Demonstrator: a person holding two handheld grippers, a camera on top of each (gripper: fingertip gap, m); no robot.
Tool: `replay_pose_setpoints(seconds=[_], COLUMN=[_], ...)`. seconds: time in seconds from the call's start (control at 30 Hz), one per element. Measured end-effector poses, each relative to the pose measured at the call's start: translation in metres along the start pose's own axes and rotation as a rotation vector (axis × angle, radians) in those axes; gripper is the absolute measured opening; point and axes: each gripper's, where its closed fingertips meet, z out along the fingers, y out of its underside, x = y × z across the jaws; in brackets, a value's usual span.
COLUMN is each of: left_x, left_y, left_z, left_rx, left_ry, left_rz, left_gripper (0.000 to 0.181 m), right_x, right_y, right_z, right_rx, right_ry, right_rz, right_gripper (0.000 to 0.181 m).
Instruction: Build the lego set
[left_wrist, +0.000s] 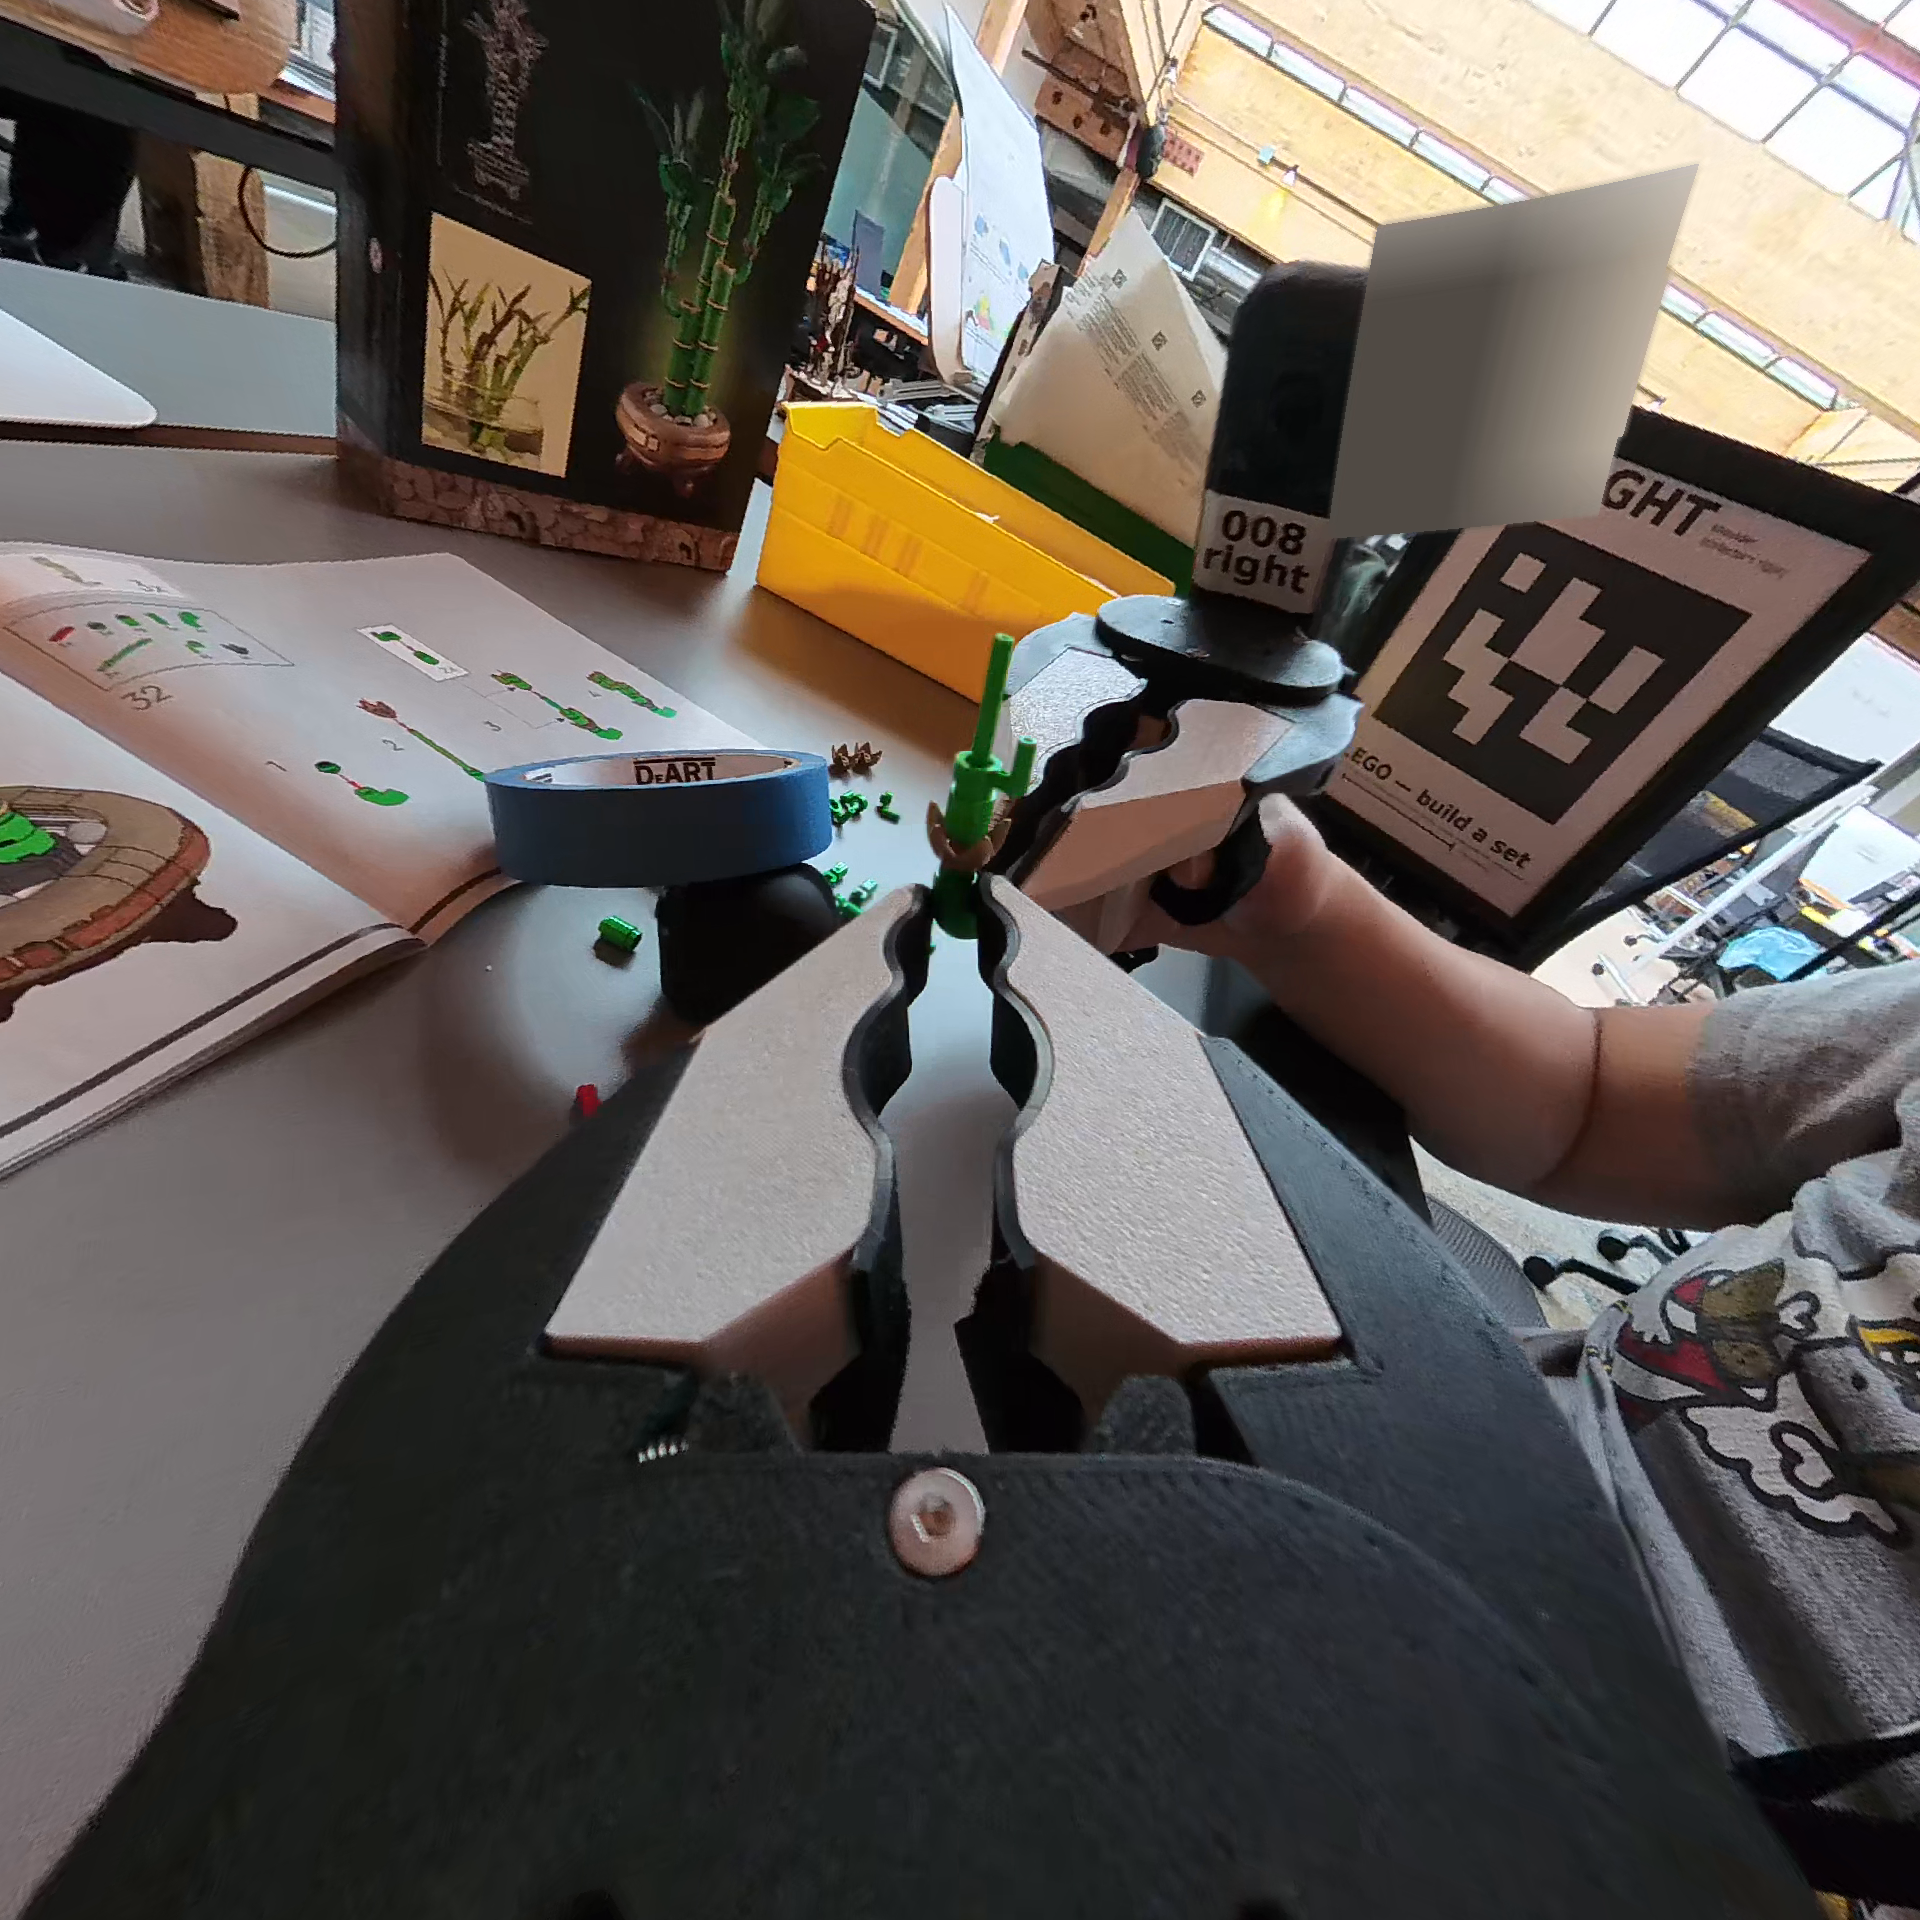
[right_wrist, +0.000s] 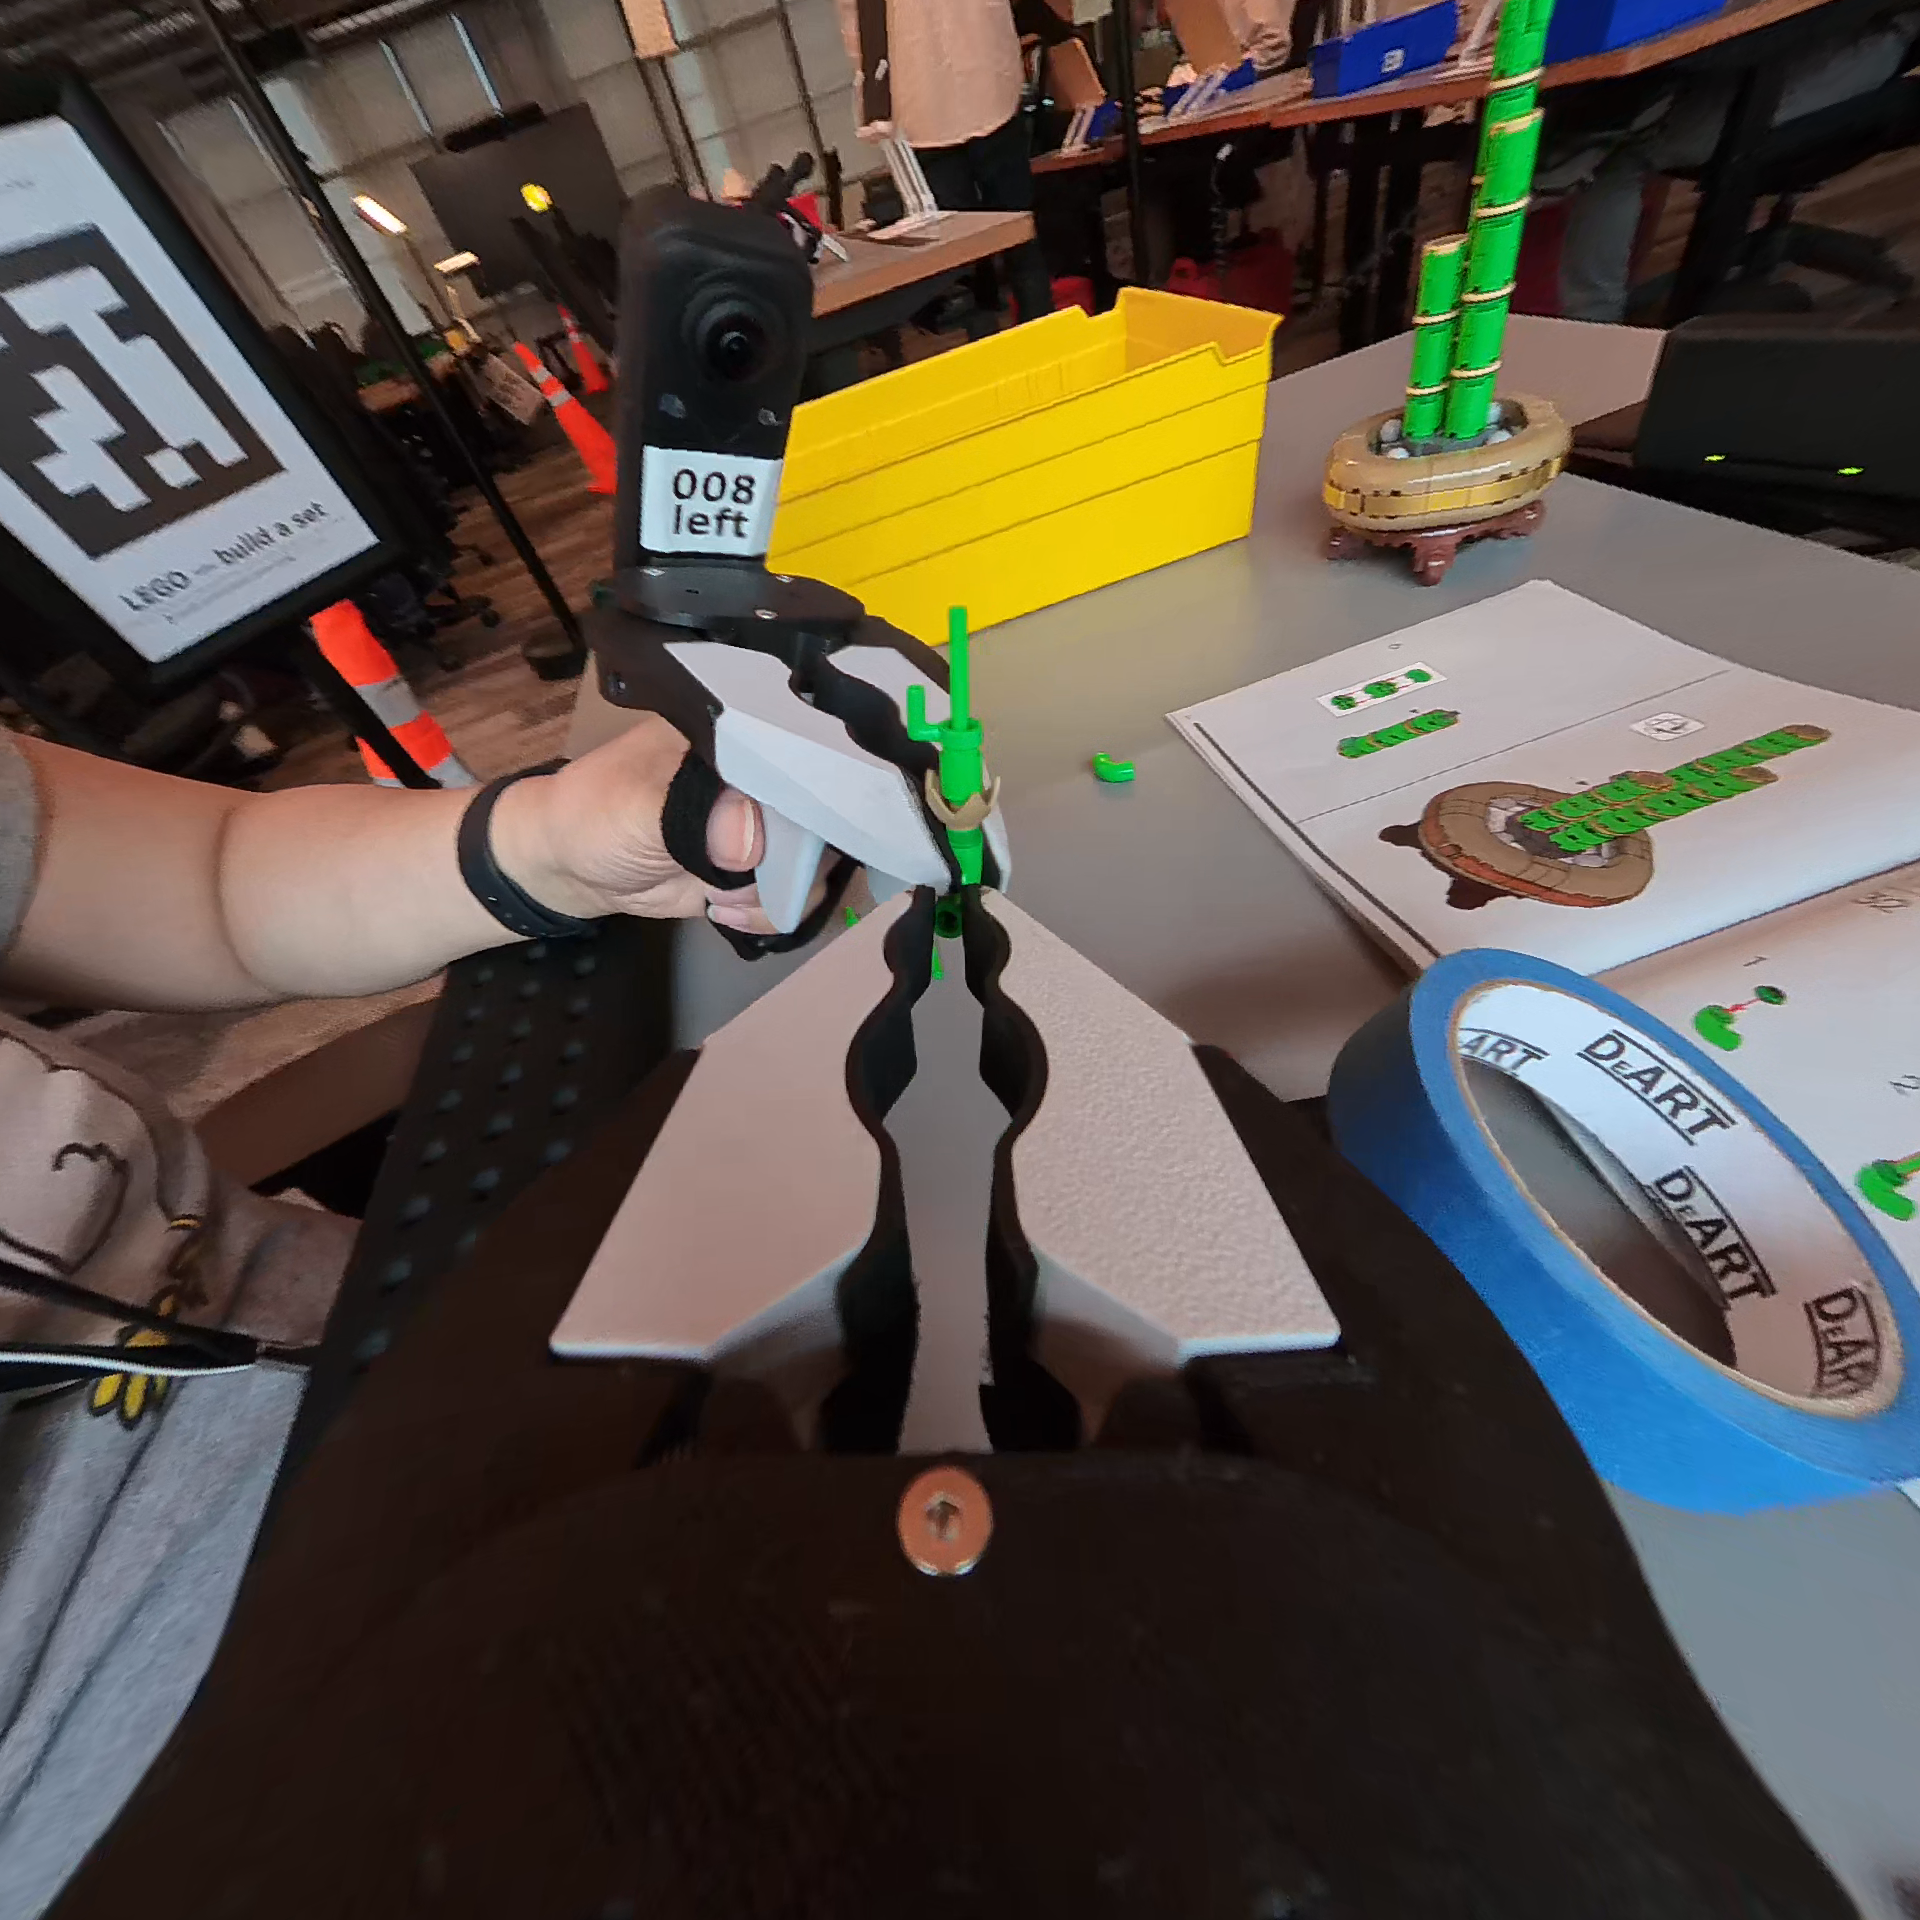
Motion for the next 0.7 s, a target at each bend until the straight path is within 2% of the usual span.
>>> replay_pose_setpoints(seconds=[0.03,0.17,0.3,0.37,0.43,0.5,0.57,0.7], left_x=[0.002,0.009,0.001,-0.004,-0.005,-0.008,-0.009,-0.012], left_y=[-0.001,-0.005,-0.009,-0.009,-0.01,-0.008,-0.007,-0.008], left_z=[0.0,-0.002,-0.006,-0.007,-0.007,-0.005,-0.003,-0.004], left_rx=[0.003,0.029,0.052,0.056,0.065,0.055,0.049,0.055], left_ry=[0.017,0.064,0.026,0.001,-0.005,-0.026,-0.036,-0.062], left_rz=[-0.005,-0.029,-0.049,-0.059,-0.062,-0.06,-0.052,-0.031], left_gripper=[0.006,0.006,0.006,0.006,0.005,0.006,0.005,0.005], right_x=[-0.002,-0.007,-0.006,-0.003,0.002,0.006,0.006,0.006], right_y=[-0.001,-0.001,0.0,-0.004,-0.002,0.003,0.003,0.001], right_z=[-0.001,-0.004,-0.002,0.0,0.005,0.012,0.015,0.017], right_rx=[0.008,0.019,0.01,0.04,0.031,-0.009,-0.018,0.003], right_ry=[-0.026,-0.108,-0.085,-0.046,0.009,0.082,0.117,0.1], right_rz=[0.018,0.063,0.021,0.021,-0.005,-0.07,-0.121,-0.053], right_gripper=[0.002,0.0,0.0,0.023,0.028,0.027,0.011,0.007])
